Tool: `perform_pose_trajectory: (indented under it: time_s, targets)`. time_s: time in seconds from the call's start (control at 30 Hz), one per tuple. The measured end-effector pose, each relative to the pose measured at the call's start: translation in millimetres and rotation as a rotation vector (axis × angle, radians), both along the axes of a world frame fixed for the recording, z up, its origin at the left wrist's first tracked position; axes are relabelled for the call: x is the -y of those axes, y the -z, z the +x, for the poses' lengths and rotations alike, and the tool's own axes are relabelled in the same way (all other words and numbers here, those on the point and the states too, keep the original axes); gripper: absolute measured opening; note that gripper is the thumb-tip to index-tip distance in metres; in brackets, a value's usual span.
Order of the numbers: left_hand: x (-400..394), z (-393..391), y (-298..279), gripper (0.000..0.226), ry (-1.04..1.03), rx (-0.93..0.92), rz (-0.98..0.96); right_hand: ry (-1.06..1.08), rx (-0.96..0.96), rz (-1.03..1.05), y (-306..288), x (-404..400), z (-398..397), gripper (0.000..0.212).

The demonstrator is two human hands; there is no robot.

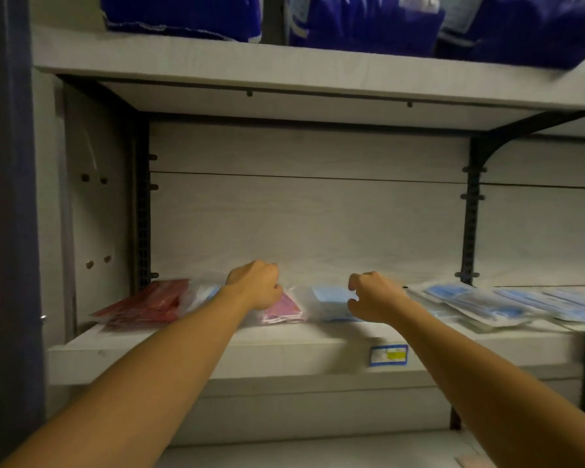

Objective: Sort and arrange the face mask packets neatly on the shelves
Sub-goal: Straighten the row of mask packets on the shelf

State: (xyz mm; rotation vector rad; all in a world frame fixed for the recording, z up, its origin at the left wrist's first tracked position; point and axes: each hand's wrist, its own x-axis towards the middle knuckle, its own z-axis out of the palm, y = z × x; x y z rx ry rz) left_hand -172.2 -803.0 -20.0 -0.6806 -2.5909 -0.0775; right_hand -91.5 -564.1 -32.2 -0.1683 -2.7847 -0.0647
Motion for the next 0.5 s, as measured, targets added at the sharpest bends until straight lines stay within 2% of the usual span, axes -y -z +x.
perform_pose_trajectory:
  time_s: [0.5]
  targets:
    - [-103.1, 104.6, 16.1, 0.035, 0.094, 0.019, -0.013, 0.129, -0.018, 0.013, 10.8, -106.3, 126.9, 0.031]
